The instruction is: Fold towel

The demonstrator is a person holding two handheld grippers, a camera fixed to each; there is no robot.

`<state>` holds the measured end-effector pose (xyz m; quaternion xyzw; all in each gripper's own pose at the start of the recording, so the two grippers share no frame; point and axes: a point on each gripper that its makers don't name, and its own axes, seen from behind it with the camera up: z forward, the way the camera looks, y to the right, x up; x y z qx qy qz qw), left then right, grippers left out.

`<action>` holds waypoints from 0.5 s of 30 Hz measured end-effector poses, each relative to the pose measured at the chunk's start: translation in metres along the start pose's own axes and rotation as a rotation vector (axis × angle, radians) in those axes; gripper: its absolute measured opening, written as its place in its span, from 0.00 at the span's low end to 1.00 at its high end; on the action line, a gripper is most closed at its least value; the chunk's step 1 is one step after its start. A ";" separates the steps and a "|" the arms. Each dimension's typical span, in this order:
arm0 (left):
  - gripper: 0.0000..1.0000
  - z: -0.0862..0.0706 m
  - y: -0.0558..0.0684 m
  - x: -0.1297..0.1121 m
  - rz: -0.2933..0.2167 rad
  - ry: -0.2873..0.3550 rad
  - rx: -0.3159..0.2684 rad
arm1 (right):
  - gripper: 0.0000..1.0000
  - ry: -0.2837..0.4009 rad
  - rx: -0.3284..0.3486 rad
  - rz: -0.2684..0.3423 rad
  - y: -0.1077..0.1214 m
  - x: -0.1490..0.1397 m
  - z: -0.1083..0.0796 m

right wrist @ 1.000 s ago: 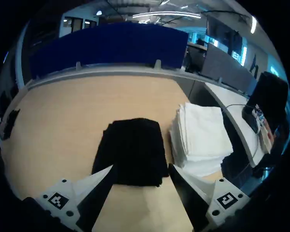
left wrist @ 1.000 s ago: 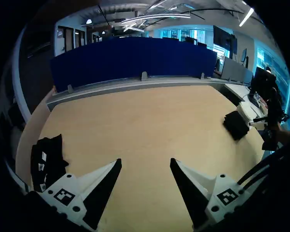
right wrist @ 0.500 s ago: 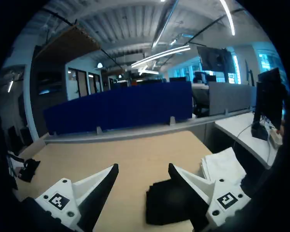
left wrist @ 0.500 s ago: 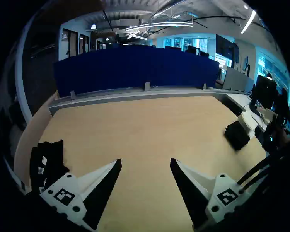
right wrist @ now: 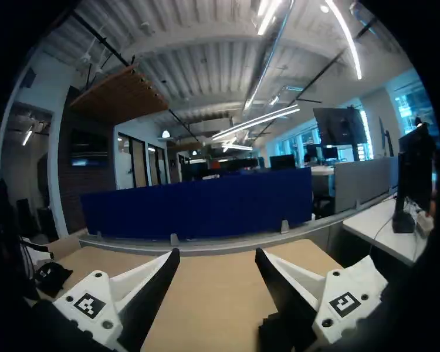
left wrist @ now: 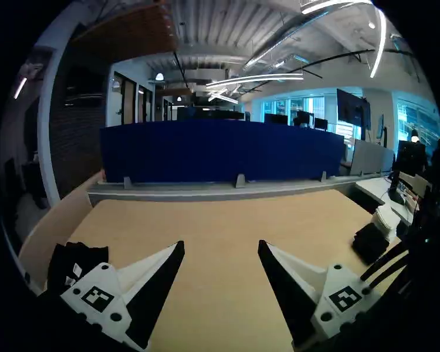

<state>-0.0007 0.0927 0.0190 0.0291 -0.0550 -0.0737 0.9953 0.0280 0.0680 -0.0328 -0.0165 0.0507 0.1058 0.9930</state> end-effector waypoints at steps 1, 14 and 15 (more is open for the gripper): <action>0.93 0.000 -0.004 0.006 -0.006 0.020 0.009 | 1.00 0.001 0.002 -0.006 -0.005 0.000 0.002; 0.93 0.008 -0.026 0.039 -0.006 0.139 0.056 | 1.00 -0.020 0.019 -0.055 -0.045 -0.002 0.020; 0.93 0.008 -0.026 0.040 0.000 0.144 0.056 | 1.00 -0.023 0.021 -0.059 -0.048 -0.002 0.021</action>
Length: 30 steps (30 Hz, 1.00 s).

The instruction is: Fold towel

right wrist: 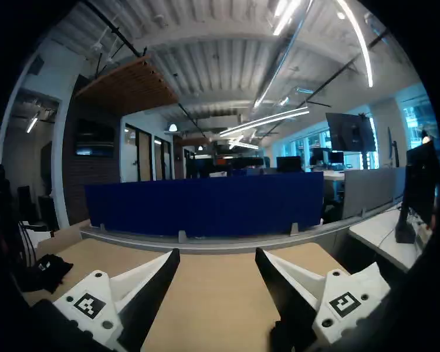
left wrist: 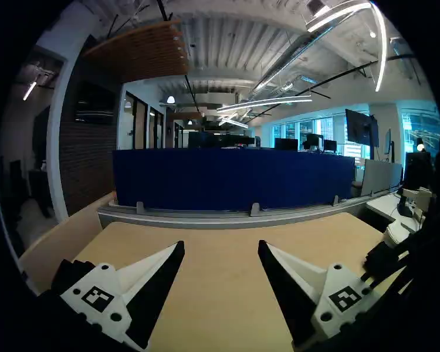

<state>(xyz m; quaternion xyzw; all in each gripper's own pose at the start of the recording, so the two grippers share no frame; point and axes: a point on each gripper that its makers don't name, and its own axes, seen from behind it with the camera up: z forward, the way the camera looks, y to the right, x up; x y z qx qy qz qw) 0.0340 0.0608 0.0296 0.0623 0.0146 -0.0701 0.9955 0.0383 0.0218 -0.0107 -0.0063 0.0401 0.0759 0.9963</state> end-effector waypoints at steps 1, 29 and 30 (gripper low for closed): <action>0.93 0.001 0.000 0.001 0.006 0.006 0.000 | 1.00 -0.002 0.001 -0.004 -0.003 0.001 0.001; 0.93 0.010 -0.042 -0.077 0.094 0.093 0.046 | 1.00 -0.038 -0.005 -0.022 -0.056 -0.005 0.015; 0.93 0.011 -0.045 -0.082 0.090 0.095 0.049 | 1.00 -0.039 -0.006 -0.024 -0.058 -0.007 0.015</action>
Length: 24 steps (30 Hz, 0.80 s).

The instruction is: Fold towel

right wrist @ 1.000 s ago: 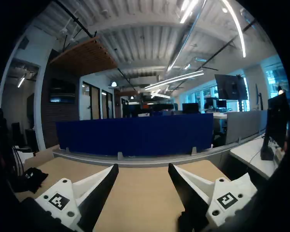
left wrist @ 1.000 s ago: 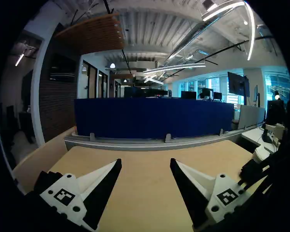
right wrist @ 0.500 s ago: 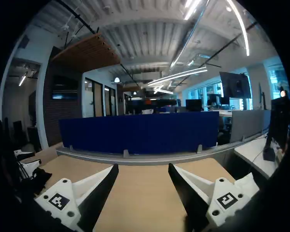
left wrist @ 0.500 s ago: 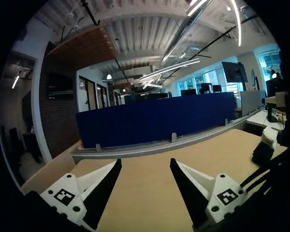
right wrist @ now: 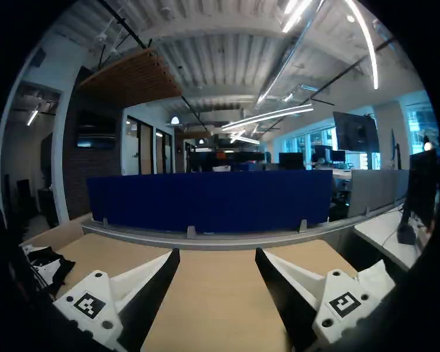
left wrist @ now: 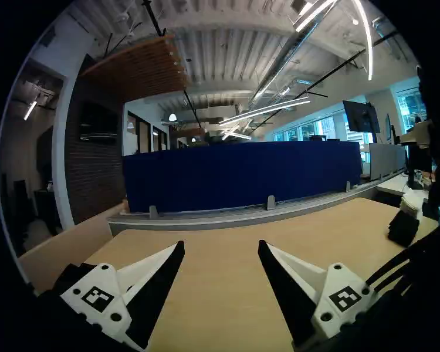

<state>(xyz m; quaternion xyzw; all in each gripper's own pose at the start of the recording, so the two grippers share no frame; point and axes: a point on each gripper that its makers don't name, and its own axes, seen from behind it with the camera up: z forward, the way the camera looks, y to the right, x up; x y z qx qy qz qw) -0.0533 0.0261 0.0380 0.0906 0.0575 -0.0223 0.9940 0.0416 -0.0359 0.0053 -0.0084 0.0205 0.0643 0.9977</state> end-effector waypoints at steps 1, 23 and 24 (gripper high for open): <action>0.93 0.001 -0.004 -0.006 -0.004 0.001 0.005 | 0.99 -0.001 -0.001 -0.001 -0.002 -0.001 0.000; 0.93 0.012 -0.025 -0.088 -0.055 0.032 0.044 | 1.00 0.003 -0.009 -0.020 -0.015 -0.036 0.011; 0.93 0.012 -0.027 -0.090 -0.054 0.032 0.046 | 1.00 0.003 -0.010 -0.020 -0.014 -0.036 0.011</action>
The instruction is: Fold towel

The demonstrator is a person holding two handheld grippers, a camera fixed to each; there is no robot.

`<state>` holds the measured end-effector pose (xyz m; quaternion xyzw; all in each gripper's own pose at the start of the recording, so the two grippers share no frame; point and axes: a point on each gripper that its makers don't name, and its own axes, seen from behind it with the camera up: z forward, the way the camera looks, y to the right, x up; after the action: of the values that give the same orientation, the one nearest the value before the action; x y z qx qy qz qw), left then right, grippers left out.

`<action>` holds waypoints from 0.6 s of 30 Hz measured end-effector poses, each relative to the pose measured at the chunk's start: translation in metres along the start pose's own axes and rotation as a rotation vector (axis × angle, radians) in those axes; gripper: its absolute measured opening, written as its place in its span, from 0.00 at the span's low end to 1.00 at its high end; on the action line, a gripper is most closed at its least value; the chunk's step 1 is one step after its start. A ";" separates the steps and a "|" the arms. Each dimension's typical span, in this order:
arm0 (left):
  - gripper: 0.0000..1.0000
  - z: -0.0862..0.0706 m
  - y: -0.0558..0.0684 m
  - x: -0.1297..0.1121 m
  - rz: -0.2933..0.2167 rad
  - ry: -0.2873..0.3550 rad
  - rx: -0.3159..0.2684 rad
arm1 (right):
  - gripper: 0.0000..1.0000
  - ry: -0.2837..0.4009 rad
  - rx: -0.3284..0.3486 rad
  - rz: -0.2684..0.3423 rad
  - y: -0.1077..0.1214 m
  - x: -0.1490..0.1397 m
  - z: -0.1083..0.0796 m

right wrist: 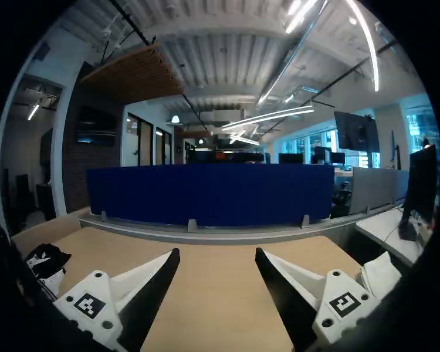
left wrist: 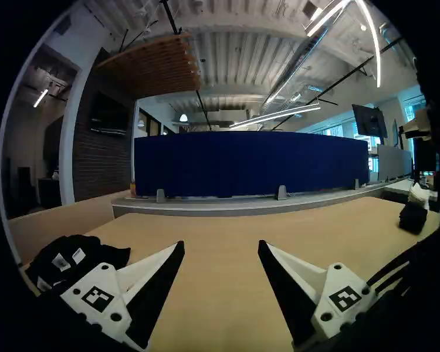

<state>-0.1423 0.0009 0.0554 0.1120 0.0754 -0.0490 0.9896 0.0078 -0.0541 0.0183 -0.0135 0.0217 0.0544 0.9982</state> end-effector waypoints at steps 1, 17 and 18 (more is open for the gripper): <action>0.93 0.000 -0.001 -0.002 0.001 0.000 0.002 | 1.00 0.000 -0.001 0.000 0.001 0.000 0.000; 0.93 -0.003 -0.010 -0.008 -0.013 0.023 0.011 | 1.00 -0.003 0.004 -0.002 -0.004 -0.007 0.001; 0.93 -0.003 -0.010 -0.008 -0.014 0.023 0.011 | 1.00 -0.001 0.003 0.000 -0.003 -0.007 0.001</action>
<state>-0.1521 -0.0072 0.0516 0.1176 0.0873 -0.0548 0.9877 0.0009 -0.0582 0.0196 -0.0119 0.0213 0.0544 0.9982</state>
